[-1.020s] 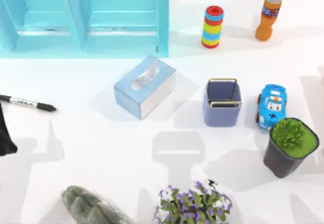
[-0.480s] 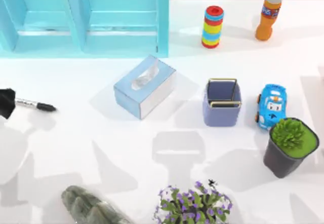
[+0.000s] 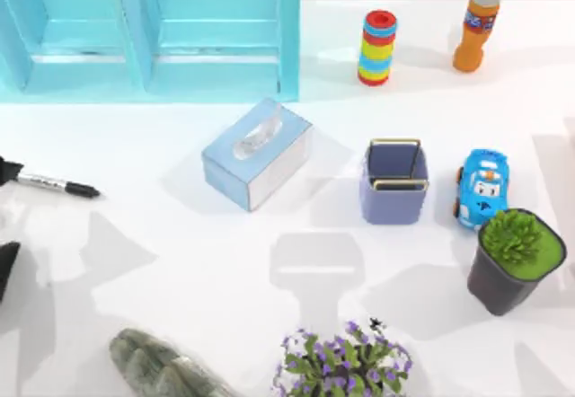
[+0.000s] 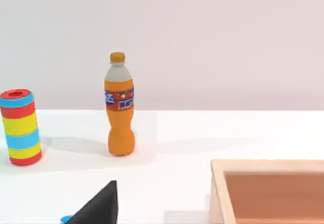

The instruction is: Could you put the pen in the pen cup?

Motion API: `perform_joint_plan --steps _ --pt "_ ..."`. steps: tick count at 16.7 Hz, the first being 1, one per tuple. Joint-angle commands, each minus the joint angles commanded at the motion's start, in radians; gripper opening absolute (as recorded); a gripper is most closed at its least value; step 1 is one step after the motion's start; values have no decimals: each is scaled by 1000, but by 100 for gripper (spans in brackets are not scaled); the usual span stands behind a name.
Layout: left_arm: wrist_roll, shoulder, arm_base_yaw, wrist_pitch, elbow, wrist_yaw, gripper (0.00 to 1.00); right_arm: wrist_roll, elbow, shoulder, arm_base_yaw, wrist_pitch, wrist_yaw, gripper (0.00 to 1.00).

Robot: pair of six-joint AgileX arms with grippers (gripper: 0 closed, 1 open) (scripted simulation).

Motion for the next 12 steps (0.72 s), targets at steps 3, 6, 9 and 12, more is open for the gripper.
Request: perform_joint_plan --steps 3,6,9,12 --pt "-30 41 9 20 15 11 100 0 0 0 0 0 0 100" --pt "-30 41 9 20 15 11 100 0 0 0 0 0 0 100" --pt "-33 53 0 27 20 5 100 0 0 0 0 0 0 100" --pt "-54 144 -28 75 74 -16 100 0 0 0 0 0 0 100"
